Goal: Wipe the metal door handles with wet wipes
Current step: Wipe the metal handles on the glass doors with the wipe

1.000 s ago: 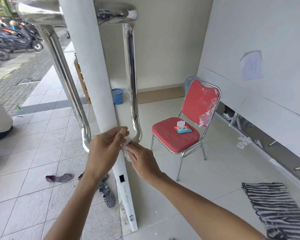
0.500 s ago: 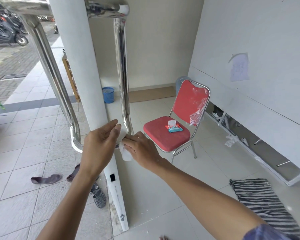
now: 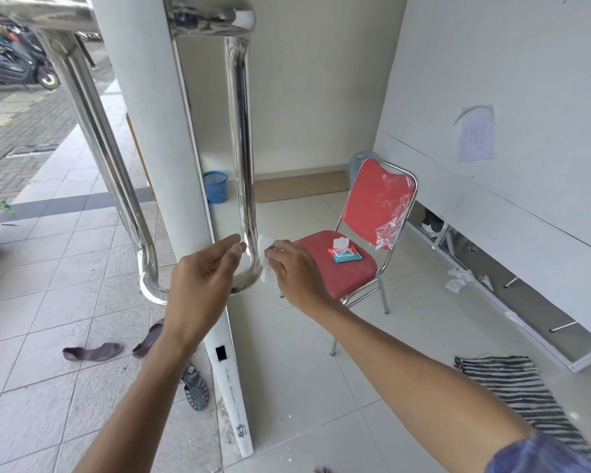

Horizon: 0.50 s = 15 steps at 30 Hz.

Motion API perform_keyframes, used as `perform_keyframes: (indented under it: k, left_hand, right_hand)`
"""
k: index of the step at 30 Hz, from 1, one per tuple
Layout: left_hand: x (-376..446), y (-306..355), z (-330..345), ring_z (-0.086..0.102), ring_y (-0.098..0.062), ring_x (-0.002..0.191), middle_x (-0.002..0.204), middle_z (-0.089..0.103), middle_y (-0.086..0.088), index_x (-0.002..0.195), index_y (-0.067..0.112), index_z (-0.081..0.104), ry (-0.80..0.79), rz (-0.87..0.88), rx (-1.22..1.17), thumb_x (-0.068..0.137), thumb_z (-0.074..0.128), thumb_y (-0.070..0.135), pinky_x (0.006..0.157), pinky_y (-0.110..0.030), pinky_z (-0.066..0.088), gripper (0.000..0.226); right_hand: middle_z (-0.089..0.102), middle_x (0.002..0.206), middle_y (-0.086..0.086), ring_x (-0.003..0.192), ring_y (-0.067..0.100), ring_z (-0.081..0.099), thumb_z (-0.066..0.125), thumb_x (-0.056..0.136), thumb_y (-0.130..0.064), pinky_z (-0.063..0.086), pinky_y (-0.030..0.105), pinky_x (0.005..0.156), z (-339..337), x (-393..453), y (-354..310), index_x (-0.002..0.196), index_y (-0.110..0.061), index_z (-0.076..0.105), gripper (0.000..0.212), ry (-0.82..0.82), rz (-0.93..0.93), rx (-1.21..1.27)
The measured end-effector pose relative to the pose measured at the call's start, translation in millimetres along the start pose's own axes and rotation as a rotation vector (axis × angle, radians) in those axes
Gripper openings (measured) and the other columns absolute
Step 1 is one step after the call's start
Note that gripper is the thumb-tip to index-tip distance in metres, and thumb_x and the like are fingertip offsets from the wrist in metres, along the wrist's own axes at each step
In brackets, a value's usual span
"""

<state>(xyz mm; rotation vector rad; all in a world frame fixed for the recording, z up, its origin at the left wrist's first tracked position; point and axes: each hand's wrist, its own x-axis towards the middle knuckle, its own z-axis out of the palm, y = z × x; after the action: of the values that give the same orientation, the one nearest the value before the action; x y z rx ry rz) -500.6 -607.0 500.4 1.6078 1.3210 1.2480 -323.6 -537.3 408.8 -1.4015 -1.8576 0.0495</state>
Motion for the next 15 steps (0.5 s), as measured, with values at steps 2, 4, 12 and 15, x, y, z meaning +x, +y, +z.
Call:
perform_keyframes:
  k: [2,4,12,15]
  left_hand:
    - [1.2,-1.4,1.1,0.070,-0.006,0.098,0.102,0.076,0.011,0.119,0.025,0.069,0.002,0.012,0.009,0.091,0.058,0.043,0.087,-0.036,0.058,0.035]
    - [1.4,-1.4,1.5,0.068,0.000,0.099,0.107,0.075,0.010,0.121,0.025,0.068,-0.009,0.012,0.013,0.095,0.059,0.034,0.082,-0.020,0.057,0.029]
    - [0.6,-4.6,1.3,0.067,0.005,0.099,0.108,0.074,0.011,0.121,0.024,0.068,-0.014,0.016,-0.001,0.097,0.057,0.025,0.084,-0.020,0.055,0.026]
    - [0.1,-3.3,2.1,0.067,0.007,0.098,0.107,0.073,0.013,0.122,0.024,0.067,-0.006,0.005,-0.001,0.097,0.058,0.024,0.078,-0.010,0.052,0.027]
  right_hand:
    - [0.071,0.107,0.004,0.091,0.022,0.062,0.059,0.093,-0.004,0.052,0.034,0.082,5.3,-7.9,-12.1,0.101,-0.008,0.073,0.016,-0.003,-0.005,0.089]
    - [0.072,0.107,0.005,0.093,0.018,0.064,0.059,0.094,-0.007,0.051,0.026,0.082,10.5,-19.3,-25.9,0.100,-0.008,0.073,0.015,-0.046,-0.017,0.197]
    - [0.066,0.130,0.002,0.107,0.007,0.066,0.053,0.100,-0.025,0.056,0.026,0.088,27.9,-43.8,-45.0,0.118,-0.010,0.070,0.029,0.057,0.179,0.449]
    - [0.065,0.130,0.005,0.100,-0.005,0.062,0.055,0.100,-0.028,0.051,0.013,0.085,26.7,-33.9,-48.9,0.124,-0.008,0.067,0.033,0.143,0.349,0.534]
